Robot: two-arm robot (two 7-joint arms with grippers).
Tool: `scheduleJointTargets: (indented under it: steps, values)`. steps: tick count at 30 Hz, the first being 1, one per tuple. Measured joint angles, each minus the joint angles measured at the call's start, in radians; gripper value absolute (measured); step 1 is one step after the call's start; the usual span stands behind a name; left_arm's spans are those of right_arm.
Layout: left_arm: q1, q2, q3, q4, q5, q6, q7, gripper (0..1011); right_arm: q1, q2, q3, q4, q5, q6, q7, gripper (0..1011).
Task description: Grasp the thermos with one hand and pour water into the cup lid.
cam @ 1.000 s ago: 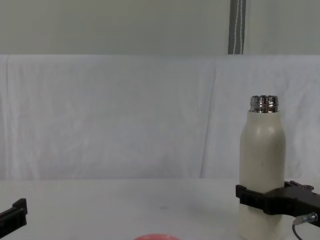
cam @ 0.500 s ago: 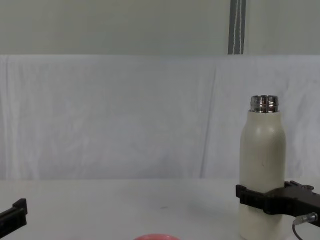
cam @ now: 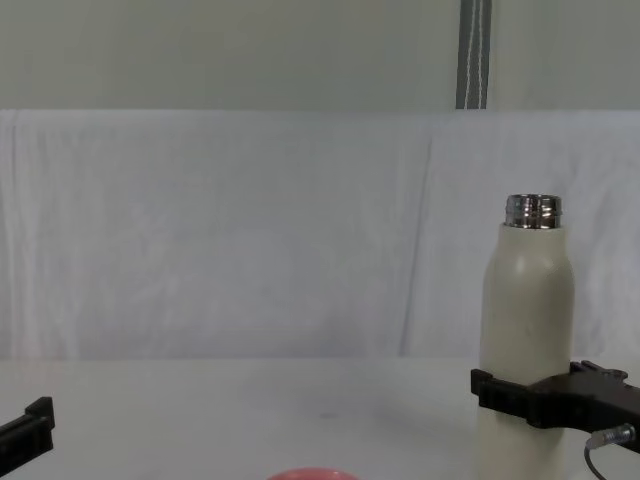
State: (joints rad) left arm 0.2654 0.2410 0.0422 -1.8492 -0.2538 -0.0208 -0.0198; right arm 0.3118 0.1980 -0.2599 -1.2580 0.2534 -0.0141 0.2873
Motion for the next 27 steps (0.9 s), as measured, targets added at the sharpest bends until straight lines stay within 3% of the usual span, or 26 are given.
scheduleJointTargets:
  steps: [27]
  values:
    - [0.0, 0.0, 0.0, 0.0, 0.0, 0.0, 0.0, 1001, -0.004, 0.0, 0.002, 0.0, 0.003, 0.0, 0.003, 1000]
